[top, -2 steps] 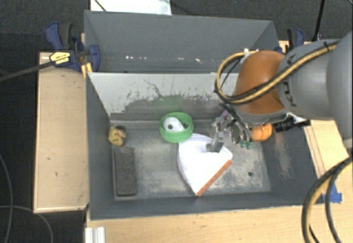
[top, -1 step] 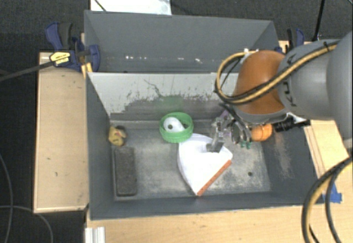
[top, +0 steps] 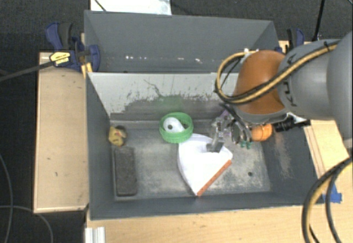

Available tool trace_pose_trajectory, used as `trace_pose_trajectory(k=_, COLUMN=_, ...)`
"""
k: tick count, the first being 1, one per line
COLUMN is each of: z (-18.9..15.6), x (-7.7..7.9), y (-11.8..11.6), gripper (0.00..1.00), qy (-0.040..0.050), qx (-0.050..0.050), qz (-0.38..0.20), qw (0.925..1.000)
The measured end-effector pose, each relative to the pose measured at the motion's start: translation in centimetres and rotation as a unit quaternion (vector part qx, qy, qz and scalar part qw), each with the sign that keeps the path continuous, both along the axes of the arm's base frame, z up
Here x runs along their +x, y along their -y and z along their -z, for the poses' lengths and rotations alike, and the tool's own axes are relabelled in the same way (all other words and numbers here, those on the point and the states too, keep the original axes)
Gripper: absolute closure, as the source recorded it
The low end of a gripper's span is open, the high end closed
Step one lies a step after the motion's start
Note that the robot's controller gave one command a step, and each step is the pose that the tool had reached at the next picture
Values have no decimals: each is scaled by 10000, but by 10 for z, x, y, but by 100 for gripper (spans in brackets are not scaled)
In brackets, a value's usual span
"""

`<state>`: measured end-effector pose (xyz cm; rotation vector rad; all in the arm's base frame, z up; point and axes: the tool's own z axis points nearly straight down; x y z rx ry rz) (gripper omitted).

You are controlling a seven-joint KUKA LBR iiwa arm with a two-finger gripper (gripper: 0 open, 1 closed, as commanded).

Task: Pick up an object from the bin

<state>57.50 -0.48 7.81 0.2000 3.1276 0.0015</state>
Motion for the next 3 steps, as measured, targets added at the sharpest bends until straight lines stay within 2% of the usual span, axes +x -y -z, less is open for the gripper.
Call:
trace_pose_trajectory(k=1, z=-103, x=-21, y=21, gripper=100, qy=-12, qx=-4, qz=-629, qw=9980)
trace_pose_trajectory(k=2, z=-103, x=-21, y=21, gripper=100, qy=-13, qx=-4, qz=-627, qw=9980)
trace_pose_trajectory(k=3, z=-163, x=-34, y=18, gripper=100, qy=-55, qx=0, qz=-824, qw=9966)
